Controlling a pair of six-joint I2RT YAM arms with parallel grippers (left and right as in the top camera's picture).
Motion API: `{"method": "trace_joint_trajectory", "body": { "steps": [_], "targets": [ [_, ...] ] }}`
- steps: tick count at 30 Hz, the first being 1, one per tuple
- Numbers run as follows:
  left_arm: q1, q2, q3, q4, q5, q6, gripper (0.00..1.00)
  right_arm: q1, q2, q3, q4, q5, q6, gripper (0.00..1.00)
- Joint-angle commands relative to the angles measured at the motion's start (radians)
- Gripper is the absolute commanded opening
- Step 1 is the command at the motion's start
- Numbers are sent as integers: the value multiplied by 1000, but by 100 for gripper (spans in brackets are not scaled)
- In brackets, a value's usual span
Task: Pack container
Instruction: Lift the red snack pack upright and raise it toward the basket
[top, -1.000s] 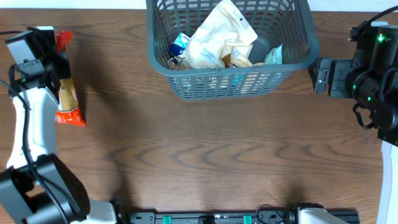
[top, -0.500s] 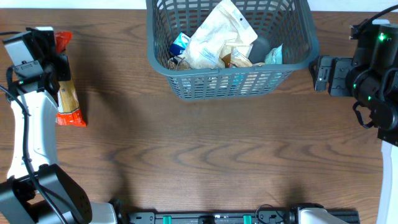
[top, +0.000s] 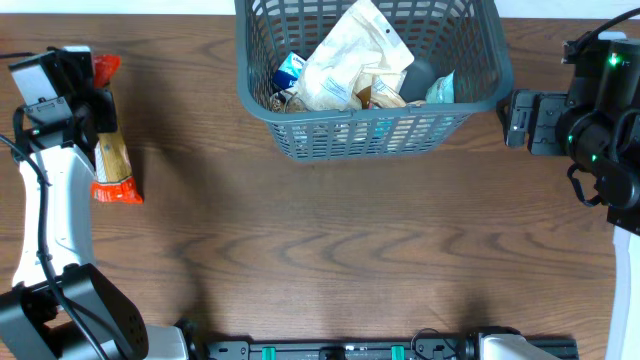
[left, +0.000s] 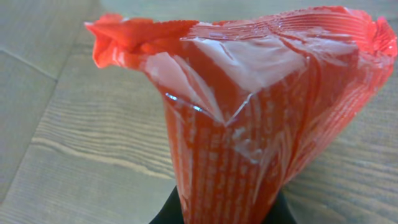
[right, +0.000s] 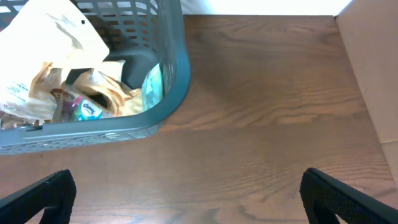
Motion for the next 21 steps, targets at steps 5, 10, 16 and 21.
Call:
{"method": "trace_joint_trajectory", "body": {
  "steps": [5,10,16,21],
  "targets": [
    [-22,-110,53,47,-1,-13,6,5,9,-1,3,-5,13,99],
    [-57,-163,53,61,-1,-13,6,5,19,-1,2,-5,13,99],
    [-105,-233,53,93,-1,-13,6,5,25,-1,0,-5,13,99],
    [-147,-291,53,167,-1,-13,6,5,25,-1,2,-5,13,99]
  ]
}}
